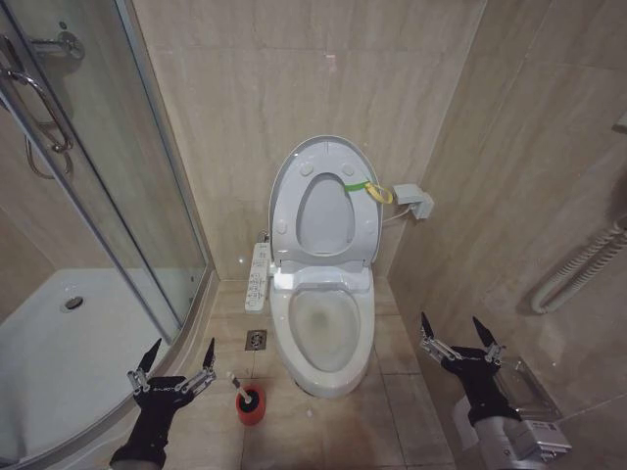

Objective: Open the toilet lid, clean the toilet bowl with a toilet brush, close the toilet lid, and flush.

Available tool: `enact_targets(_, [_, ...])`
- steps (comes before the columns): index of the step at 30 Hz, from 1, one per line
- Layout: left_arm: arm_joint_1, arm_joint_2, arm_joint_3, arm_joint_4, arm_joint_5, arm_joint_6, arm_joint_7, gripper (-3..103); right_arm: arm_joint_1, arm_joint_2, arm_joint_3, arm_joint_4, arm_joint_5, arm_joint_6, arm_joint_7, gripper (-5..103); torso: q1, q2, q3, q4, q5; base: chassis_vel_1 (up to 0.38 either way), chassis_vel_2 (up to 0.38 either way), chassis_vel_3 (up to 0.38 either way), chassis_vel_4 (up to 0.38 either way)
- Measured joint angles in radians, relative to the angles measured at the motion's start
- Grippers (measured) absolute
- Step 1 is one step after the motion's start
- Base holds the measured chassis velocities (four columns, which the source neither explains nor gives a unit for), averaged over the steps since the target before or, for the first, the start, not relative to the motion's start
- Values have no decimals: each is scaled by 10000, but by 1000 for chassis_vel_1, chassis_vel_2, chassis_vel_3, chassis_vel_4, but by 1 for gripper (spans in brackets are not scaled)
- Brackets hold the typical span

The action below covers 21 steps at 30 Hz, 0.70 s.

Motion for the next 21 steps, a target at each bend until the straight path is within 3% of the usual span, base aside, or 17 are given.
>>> enact_targets(21, [-4, 3, 4, 0, -4, 21, -5, 100, 0, 0, 0, 1, 0, 0, 0, 100, -2, -2, -1, 0, -1, 0, 0, 0, 0])
